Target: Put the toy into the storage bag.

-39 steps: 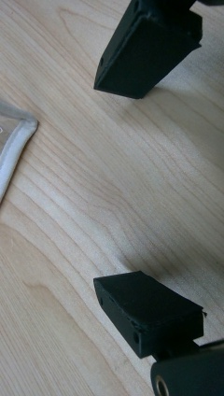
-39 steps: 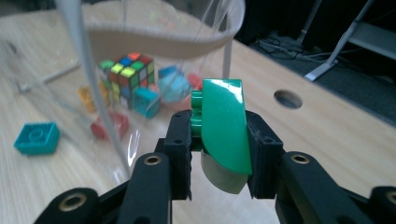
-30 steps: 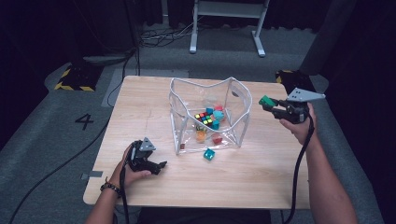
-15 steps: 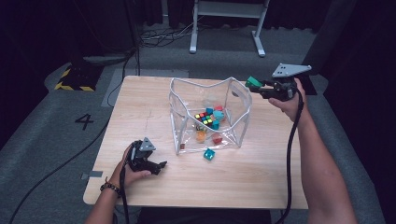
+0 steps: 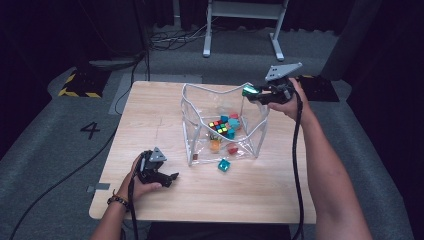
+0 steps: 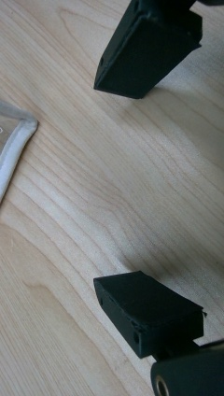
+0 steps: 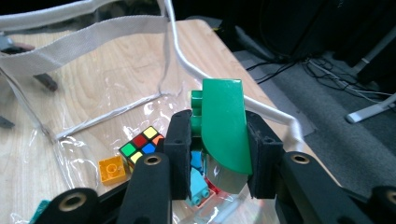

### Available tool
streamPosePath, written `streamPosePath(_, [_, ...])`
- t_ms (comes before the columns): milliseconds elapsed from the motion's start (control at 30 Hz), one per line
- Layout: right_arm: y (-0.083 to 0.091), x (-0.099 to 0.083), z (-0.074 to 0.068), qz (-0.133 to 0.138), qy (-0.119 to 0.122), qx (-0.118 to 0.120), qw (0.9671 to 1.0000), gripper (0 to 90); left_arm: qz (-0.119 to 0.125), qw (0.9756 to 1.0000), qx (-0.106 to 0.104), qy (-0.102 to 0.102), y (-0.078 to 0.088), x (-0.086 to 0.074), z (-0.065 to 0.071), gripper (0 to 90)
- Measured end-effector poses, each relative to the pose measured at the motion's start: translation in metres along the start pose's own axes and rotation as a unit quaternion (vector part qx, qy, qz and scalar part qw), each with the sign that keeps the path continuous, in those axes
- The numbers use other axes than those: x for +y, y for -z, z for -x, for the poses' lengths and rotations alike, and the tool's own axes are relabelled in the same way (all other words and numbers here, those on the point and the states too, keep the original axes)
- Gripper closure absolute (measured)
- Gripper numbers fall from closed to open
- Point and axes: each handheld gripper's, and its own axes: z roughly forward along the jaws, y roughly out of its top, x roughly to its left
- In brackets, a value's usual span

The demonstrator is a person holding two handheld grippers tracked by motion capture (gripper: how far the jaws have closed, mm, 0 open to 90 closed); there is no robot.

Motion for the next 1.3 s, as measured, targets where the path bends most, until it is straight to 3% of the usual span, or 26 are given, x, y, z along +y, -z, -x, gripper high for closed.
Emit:
streamPosePath(300, [-0.026,0.009,-0.004,-0.048,0.013,0.021,0.9986,67.0,0.000,1.0000,0.000,0.000,0.000,0.000,0.000,7.6])
streamPosePath(333, [-0.032,0.011,-0.006,-0.064,0.025,0.023,0.9974,67.0,0.000,1.0000,0.000,0.000,0.000,0.000,0.000,7.6])
streamPosePath(533, [-0.049,0.020,-0.012,-0.104,0.045,0.036,0.9929,67.0,0.001,1.0000,0.000,0.002,0.000,0.000,0.000,7.6])
streamPosePath(700, [-0.060,0.023,-0.016,-0.156,0.056,0.035,0.9855,66.9,0.000,1.0000,-0.001,0.002,0.000,0.000,0.000,7.6])
streamPosePath(867, [-0.067,0.018,-0.014,-0.221,0.070,0.041,0.9718,66.9,0.001,1.0000,-0.001,0.002,0.000,0.000,0.000,7.6])
streamPosePath(1100, [-0.058,0.007,-0.003,-0.279,0.067,0.031,0.9573,66.8,0.001,1.0000,0.000,0.001,0.000,0.000,0.000,7.6])
streamPosePath(1200, [-0.053,0.004,0.002,-0.294,0.065,0.019,0.9535,66.8,0.001,1.0000,0.000,0.002,0.000,0.000,0.000,7.6])
streamPosePath(1300, [-0.047,0.003,0.005,-0.297,0.064,0.011,0.9528,66.7,0.001,1.0000,-0.001,0.002,0.000,0.000,0.000,7.6])
